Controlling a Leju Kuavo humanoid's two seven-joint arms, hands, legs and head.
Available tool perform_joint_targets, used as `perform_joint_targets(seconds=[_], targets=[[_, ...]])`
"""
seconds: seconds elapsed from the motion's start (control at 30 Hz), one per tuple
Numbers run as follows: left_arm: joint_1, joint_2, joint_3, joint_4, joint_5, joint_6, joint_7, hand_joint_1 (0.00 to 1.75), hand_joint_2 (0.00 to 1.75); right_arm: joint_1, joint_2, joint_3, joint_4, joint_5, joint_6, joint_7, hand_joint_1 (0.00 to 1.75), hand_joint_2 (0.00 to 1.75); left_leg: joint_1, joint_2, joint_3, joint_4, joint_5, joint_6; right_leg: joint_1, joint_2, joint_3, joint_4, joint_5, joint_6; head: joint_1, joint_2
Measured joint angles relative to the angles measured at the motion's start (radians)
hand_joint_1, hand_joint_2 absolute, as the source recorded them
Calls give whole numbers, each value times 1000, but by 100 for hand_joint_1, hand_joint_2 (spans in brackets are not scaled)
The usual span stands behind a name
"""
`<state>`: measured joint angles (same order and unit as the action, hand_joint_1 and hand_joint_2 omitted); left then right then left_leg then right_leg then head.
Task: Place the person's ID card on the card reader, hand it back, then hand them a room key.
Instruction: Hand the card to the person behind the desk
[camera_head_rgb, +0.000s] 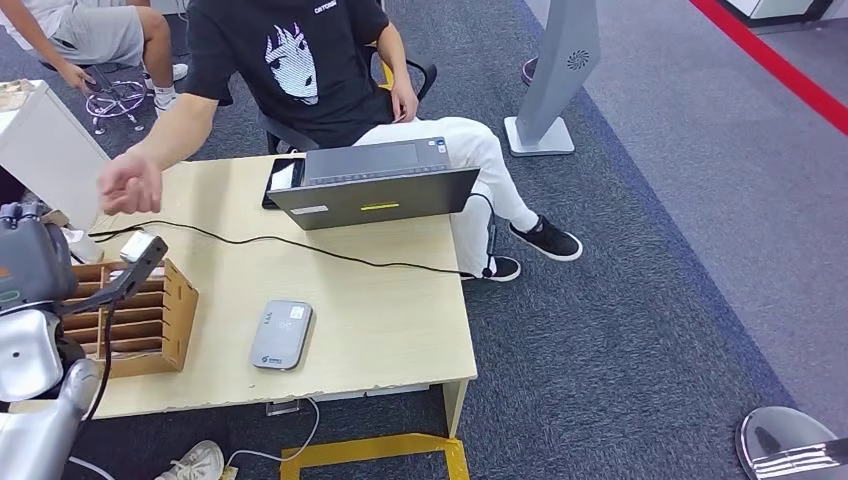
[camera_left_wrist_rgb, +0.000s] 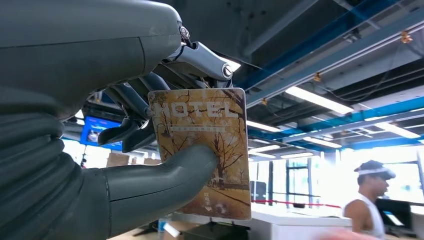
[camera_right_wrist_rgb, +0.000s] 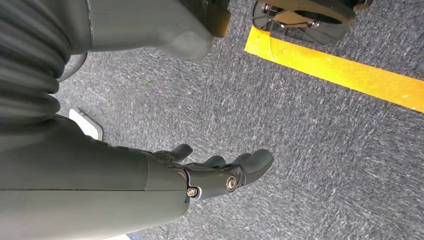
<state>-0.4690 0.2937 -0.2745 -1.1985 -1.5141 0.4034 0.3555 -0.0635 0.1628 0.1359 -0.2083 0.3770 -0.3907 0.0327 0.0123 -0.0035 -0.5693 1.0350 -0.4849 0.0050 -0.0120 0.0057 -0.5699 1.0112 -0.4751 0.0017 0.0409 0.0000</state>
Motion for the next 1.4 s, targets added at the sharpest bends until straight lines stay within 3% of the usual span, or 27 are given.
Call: perform_joint_targets(seconds=[0.3,0.47,0.97,1.0,1.1,1.13,1.4], targets=[[2,5,54,44,-9,42,-21,175,175,0,-3,-12,0,0,-10,-5,0,175,-1,0,0,0,0,0,0,0,0,-1,0,0,0,0],[13,-30,40,31,-21,66,-72,175,175,1,-3,-16,0,7,-21,-7,0,175,-1,0,0,0,0,0,0,0,0,-1,0,0,0,0],[13,-105,-33,-22,-22,57,-83,175,175,2,-4,-23,0,8,-23,-13,0,175,-1,4,-1,0,0,0,0,4,-2,-1,0,0,0,0],[13,-107,-34,-23,-22,57,-83,144,175,2,-4,-23,0,8,-23,-13,0,175,-1,4,-1,0,0,0,0,4,-2,-1,0,0,0,0],[13,-110,-37,-26,-21,50,-84,14,175,3,-4,-23,0,8,-22,-13,0,175,-1,4,-1,0,0,0,0,4,-3,-1,0,0,0,0],[13,-112,-40,-27,-19,44,-86,0,175,3,-4,-24,0,8,-22,-13,0,175,-1,4,-1,0,0,0,0,4,-3,-1,0,0,0,0],[29,-129,-74,-63,114,-59,-132,0,175,5,-5,-35,0,3,-16,-13,0,175,-1,3,-2,0,0,0,0,3,-3,-1,0,0,0,0]])
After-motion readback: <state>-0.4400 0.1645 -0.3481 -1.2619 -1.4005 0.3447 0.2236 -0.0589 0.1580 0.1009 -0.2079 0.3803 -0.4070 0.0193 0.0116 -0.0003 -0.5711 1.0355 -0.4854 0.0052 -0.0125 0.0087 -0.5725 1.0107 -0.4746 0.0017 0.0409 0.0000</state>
